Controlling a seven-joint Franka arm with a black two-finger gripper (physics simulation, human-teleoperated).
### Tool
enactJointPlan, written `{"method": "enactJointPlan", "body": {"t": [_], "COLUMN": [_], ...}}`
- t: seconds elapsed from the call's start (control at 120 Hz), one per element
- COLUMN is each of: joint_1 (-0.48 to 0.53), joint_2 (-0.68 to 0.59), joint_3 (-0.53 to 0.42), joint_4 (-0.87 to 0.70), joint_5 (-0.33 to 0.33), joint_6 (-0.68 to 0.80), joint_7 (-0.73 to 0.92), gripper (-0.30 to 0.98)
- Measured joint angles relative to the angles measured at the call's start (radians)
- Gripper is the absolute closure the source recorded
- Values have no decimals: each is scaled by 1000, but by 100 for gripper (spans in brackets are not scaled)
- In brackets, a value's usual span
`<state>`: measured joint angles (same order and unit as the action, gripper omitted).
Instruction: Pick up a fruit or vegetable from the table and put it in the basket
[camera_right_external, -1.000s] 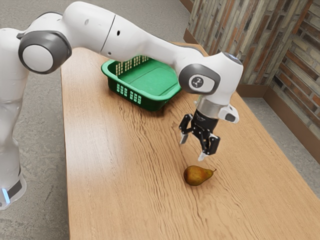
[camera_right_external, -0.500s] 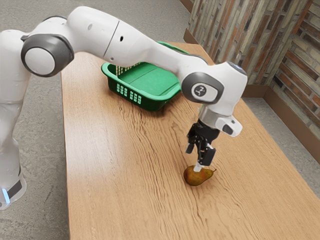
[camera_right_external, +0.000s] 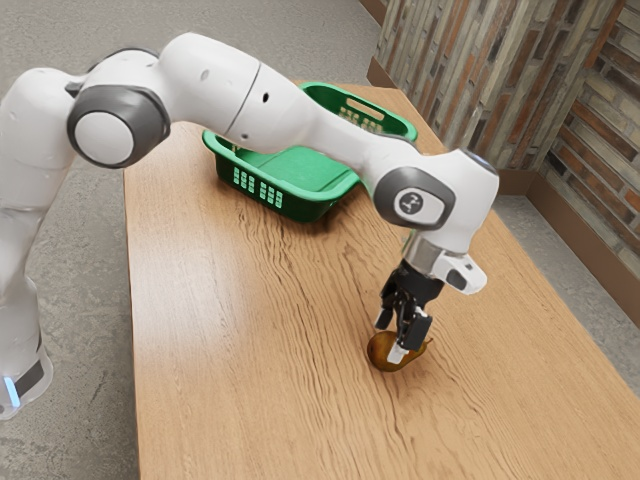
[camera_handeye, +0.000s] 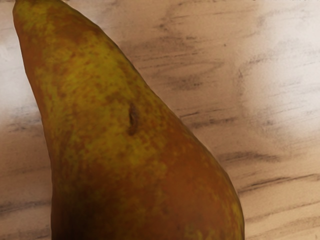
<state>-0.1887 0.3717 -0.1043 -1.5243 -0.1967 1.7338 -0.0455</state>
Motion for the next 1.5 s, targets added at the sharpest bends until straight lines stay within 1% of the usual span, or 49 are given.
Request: {"method": "enactJointPlan", "body": {"t": [0.35,0.45,0.558,0.625,0.717,0.783,0.817,0.875,0.967,1.05,1.133,1.217,1.275,1.367,1.5], "joint_1": [2,2,2,2,2,0,-1,-3,-5,3,2,6,24,78,106], "joint_2": [42,43,41,31,-5,-60,-95,-159,-205,-210,-180,-144,-113,-69,-21], "joint_3": [0,0,0,0,1,14,35,106,281,444,608,720,758,773,771], "joint_4": [13,13,14,14,13,13,13,22,93,174,232,245,247,248,249], "joint_5": [-1,-1,0,3,8,11,13,19,62,90,104,120,142,158,142], "joint_6": [9,13,22,26,29,26,21,13,-18,-70,-129,-185,-217,-246,-234], "joint_7": [40,48,54,57,60,62,63,66,73,88,103,117,127,142,168], "gripper": [0,9,25,31,33,34,35,34,32,32,31,33,34,35,34]}}
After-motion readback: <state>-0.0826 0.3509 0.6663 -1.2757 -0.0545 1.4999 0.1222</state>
